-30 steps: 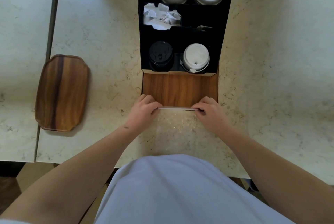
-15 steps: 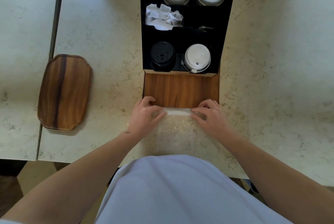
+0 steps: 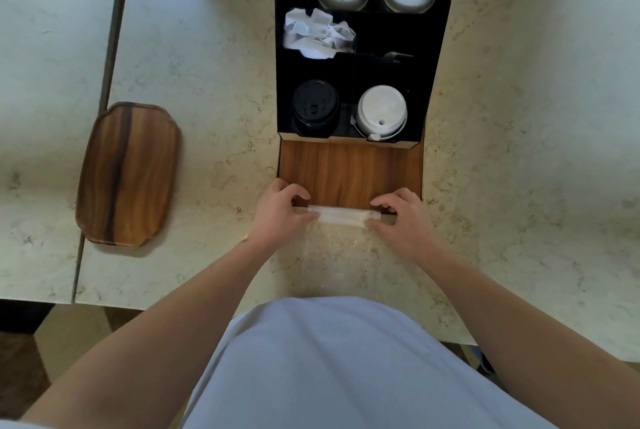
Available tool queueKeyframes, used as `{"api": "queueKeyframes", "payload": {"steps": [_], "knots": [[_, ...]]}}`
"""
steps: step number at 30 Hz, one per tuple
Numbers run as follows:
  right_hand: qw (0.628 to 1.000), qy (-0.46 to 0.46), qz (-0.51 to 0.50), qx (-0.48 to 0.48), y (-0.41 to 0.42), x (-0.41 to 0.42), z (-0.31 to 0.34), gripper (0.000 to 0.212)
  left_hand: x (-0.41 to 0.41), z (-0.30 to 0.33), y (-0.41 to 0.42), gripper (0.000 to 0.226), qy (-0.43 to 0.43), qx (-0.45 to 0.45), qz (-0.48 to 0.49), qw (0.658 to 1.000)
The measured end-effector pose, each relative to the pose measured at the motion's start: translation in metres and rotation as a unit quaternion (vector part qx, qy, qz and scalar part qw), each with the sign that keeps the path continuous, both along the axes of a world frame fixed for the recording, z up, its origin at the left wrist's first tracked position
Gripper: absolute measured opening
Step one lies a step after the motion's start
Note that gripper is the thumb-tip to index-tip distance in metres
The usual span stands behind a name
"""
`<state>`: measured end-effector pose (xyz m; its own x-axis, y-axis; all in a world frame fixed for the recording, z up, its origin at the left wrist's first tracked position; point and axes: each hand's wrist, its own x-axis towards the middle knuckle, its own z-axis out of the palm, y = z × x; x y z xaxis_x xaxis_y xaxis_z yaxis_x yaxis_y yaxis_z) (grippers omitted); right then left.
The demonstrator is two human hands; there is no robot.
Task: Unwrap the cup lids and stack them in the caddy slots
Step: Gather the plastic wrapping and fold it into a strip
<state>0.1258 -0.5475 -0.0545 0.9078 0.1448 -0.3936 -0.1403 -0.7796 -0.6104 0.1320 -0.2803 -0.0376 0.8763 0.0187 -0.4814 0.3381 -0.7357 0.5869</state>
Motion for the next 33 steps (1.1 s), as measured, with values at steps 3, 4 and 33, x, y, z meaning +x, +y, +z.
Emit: {"api": "queueKeyframes", "payload": {"steps": [3, 4, 33], "knots": [[1.0, -0.001, 0.02, -0.001, -0.002, 0.001, 0.001, 0.035, 0.003, 0.0, 0.001, 0.03, 0.007, 0.003, -0.021, 1.0], [1.0, -0.003, 0.029, -0.001, -0.003, 0.001, 0.001, 0.034, 0.004, 0.001, 0.002, 0.029, 0.011, 0.005, -0.029, 1.0], [0.953, -0.194, 0.214, -0.09, -0.011, -0.024, 0.018, 0.013, -0.035, -0.005, 0.011, 0.008, -0.229, 0.078, -0.159, 0.957]]}}
